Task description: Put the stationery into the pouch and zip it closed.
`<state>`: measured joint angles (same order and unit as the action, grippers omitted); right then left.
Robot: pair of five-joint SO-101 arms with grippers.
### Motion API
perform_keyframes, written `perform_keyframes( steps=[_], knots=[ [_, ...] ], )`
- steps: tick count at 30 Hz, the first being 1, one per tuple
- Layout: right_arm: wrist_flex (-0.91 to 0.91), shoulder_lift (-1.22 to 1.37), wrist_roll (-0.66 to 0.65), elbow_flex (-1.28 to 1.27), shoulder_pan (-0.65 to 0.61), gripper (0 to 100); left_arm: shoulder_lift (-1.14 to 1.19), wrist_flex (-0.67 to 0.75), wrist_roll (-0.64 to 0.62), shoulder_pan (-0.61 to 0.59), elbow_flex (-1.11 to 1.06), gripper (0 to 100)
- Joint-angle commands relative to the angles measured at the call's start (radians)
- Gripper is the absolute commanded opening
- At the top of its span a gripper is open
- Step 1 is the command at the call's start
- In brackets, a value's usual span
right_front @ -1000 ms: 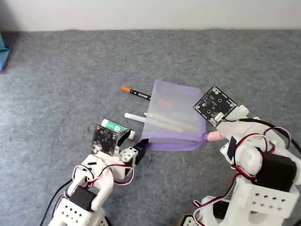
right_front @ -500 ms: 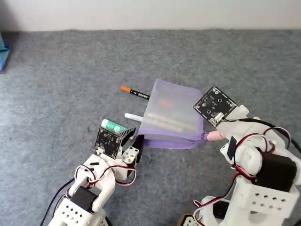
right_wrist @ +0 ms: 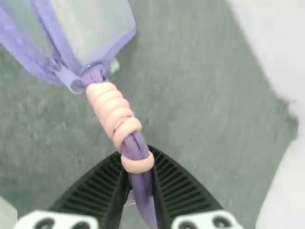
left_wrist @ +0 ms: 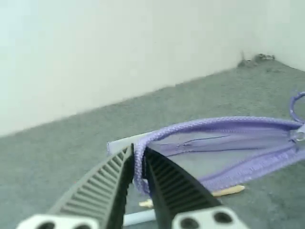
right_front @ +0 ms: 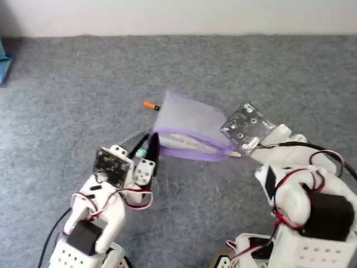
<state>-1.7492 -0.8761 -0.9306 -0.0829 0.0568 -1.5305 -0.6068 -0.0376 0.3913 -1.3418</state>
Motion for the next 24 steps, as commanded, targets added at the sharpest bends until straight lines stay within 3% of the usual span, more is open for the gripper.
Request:
perform_keyframes(
  steps=[1,5,13,19,24],
  knots=[
    [0.079,0.001,0.098,0.066,-0.094,0.9,-0.006,-0.181,0.035,-0.048,0.183,1],
    [0.183,0.039,0.190,0.049,-0.185,0.9,-0.012,-0.382,0.037,-0.118,0.317,1],
    [0.318,0.199,0.315,0.051,-0.395,0.9,-0.012,-0.646,0.038,-0.341,0.519,1],
    [0.384,0.305,0.342,0.051,-0.556,0.9,-0.012,-0.779,0.038,-0.532,0.579,1],
    [0.358,0.344,0.402,0.069,-0.602,1.6,-0.006,-0.848,0.034,-0.649,0.573,1]
  ],
)
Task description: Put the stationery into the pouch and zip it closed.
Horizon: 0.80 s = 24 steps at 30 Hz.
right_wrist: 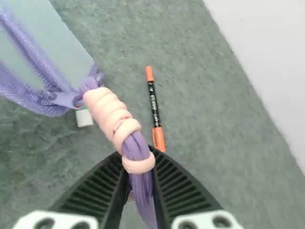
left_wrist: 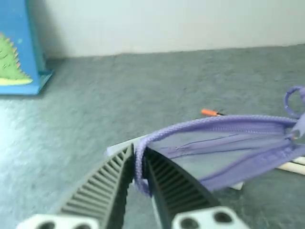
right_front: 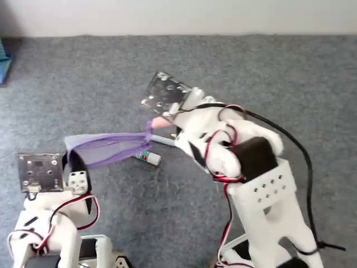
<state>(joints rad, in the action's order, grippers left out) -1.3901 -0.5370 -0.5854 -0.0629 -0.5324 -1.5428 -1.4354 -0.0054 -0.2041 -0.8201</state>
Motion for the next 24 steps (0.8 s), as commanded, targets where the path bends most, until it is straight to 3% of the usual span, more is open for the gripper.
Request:
perform_keyframes(
  steps=[1,8,17,24],
  knots=[
    [-0.022,0.010,0.087,0.069,-0.012,2.3,0.006,-0.025,0.000,-0.074,0.048,1],
    [-0.248,0.012,0.181,0.153,0.067,26.6,0.000,-0.026,0.000,-0.199,-0.044,1],
    [-0.335,0.025,0.196,0.133,0.231,25.6,0.006,-0.023,-0.133,-0.256,-0.064,1],
    [-0.326,0.203,0.196,0.121,0.262,25.6,0.000,-0.026,-0.233,-0.256,-0.047,1]
  ],
)
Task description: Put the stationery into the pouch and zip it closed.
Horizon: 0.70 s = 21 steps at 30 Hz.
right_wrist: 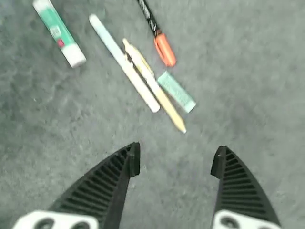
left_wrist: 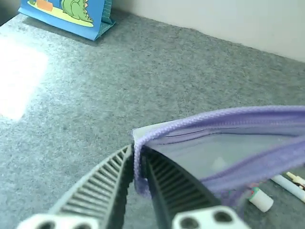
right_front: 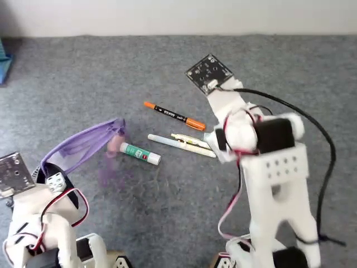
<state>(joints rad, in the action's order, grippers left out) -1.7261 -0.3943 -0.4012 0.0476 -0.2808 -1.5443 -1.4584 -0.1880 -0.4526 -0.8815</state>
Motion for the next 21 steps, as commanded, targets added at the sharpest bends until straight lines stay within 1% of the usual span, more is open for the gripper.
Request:
perform_keyframes(
  steps=[1,4,8,17,21],
  knots=[
    [0.012,0.093,0.012,0.011,0.007,25.6,0.006,-0.005,-0.068,-0.008,0.027,1],
    [0.024,0.196,0.014,0.012,0.001,25.6,0.008,-0.003,-0.112,-0.008,0.064,1],
    [0.077,0.305,0.008,0.012,-0.002,25.6,0.008,-0.005,-0.123,-0.012,0.076,1],
    [0.346,0.490,0.005,0.014,-0.045,25.5,0.006,-0.005,-0.123,-0.012,0.074,1],
    [0.464,0.581,0.005,0.069,-0.059,25.5,0.005,-0.005,-0.123,-0.012,0.073,1]
  ],
)
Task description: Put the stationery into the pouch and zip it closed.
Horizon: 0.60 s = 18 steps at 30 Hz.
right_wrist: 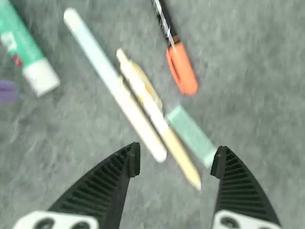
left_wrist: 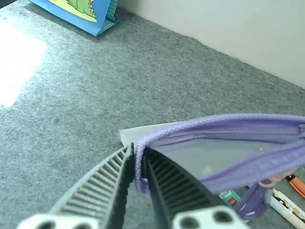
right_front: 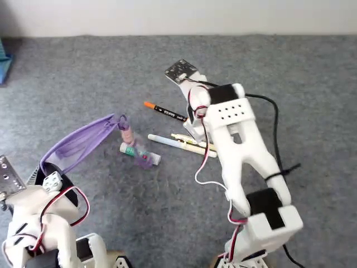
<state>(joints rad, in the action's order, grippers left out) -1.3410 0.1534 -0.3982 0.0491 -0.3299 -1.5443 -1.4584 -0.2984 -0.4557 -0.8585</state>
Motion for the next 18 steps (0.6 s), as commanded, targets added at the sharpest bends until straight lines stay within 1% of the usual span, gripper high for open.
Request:
perform_keyframes(
  steps=[1,4,7,11,14,18],
  knots=[
    [0.104,0.068,0.002,0.092,-0.010,25.5,0.003,-0.005,-0.012,-0.009,0.050,1],
    [0.140,0.193,0.002,0.190,-0.002,25.5,0.003,-0.005,-0.012,-0.009,0.050,1],
    [0.101,0.332,0.002,0.324,0.007,25.5,0.002,-0.005,-0.012,-0.009,0.050,1],
    [-0.035,0.489,0.002,0.532,0.010,25.5,0.002,-0.005,-0.012,-0.009,0.050,1],
    [-0.168,0.585,-0.003,0.678,0.024,25.5,0.002,-0.005,-0.012,-0.009,0.050,1],
    [-0.352,0.680,-0.098,0.838,0.076,25.6,0.002,-0.005,-0.012,-0.009,0.050,1]
  ],
)
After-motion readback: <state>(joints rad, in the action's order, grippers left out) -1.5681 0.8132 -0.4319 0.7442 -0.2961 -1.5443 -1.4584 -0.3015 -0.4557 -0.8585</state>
